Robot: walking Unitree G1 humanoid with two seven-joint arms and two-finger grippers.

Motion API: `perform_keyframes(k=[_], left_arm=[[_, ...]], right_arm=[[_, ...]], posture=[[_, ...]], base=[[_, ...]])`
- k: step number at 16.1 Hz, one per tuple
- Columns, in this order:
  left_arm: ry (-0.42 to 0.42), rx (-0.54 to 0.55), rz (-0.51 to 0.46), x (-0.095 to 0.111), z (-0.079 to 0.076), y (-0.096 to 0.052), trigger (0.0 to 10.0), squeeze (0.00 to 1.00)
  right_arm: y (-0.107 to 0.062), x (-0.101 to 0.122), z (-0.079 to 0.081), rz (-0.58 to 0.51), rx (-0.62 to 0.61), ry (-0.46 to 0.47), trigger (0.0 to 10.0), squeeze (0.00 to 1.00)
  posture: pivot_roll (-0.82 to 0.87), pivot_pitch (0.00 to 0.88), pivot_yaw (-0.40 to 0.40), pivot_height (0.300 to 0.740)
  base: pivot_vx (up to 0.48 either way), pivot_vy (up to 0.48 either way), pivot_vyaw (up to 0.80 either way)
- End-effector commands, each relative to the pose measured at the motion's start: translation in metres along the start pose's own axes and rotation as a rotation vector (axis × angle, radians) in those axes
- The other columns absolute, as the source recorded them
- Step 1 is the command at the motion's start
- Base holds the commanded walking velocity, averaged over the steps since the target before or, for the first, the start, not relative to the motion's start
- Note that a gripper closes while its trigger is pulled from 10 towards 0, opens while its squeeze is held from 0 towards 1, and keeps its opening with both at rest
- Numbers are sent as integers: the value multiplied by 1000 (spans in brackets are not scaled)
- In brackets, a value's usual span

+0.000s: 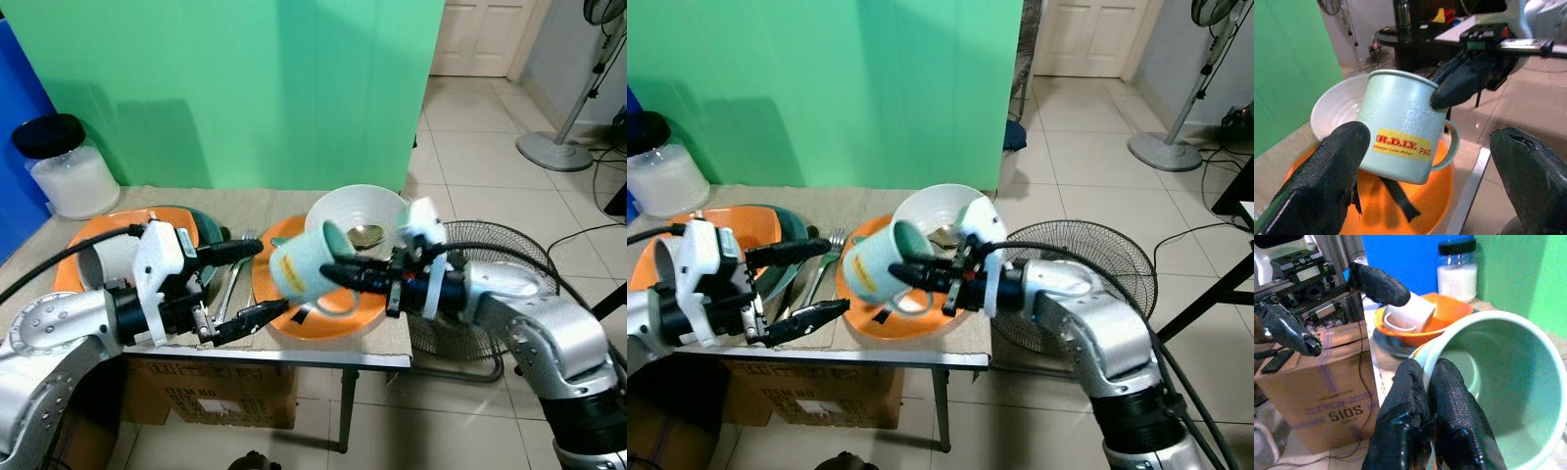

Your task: Setting the table

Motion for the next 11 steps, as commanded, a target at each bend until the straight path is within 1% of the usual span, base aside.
perform_keyframes(k=[1, 3, 4, 5, 6, 7, 8, 9, 10, 11], left_arm=[[14, 12, -10, 8, 3, -2, 10000, 47], [-5, 27, -56, 20, 4, -2, 10000, 47], [-15, 40, -79, 24, 4, -1, 10000, 47], [-35, 51, -116, 29, 2, 3, 10000, 51], [-47, 55, -139, 32, 0, 6, 10000, 51], [-50, 91, -157, 35, 2, 11, 10000, 51], [-47, 155, -140, 33, 8, 20, 10000, 51], [-38, 183, -133, 32, 12, 22, 10000, 51], [-22, 242, -103, 28, 20, 28, 10000, 51], [-20, 341, -91, 26, 31, 38, 10000, 51]], right_arm=[[-3, 9, 4, -39, 1, -16, 0, 0], [-15, 23, 5, -130, -103, -41, 0, 0], [-24, 30, 5, -174, -180, -66, 0, 0], [-34, 39, 5, -226, -266, -95, 0, 0], [-40, 44, 4, -269, -334, -99, 0, 0], [-51, 51, 2, -336, -461, -125, 0, 0], [-66, 58, 0, -443, -630, -122, 0, 0], [-70, 60, -1, -468, -679, -123, 0, 0], [-78, 61, -2, -504, -791, -144, 0, 0], [-86, 56, -6, -527, -915, -159, 0, 0]], posture=[[80, 0, 40, 740], [88, 0, 32, 740], [77, 0, 42, 740], [67, 0, 47, 740], [60, 0, 53, 740], [50, 0, 57, 740], [40, 0, 62, 740], [40, 0, 62, 740], [34, 0, 68, 740], [28, 0, 73, 740]], base=[[0, 0, 0], [0, 0, 0], [0, 0, 0], [0, 0, 0], [0, 0, 0], [0, 0, 0], [0, 0, 0], [0, 0, 0], [0, 0, 0], [0, 0, 0]])
Point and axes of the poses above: a point about 5 cm out from each wrist's last joint towards the gripper, its own y axis pointing out of the wrist towards the gripper, its own x axis along the axis of the wrist's last joint, z = x × y, the point moved 2 cm from there along y, pointing out of the wrist towards the gripper, and after that the axes turned 11 degrees about y, right-handed, at the moved point
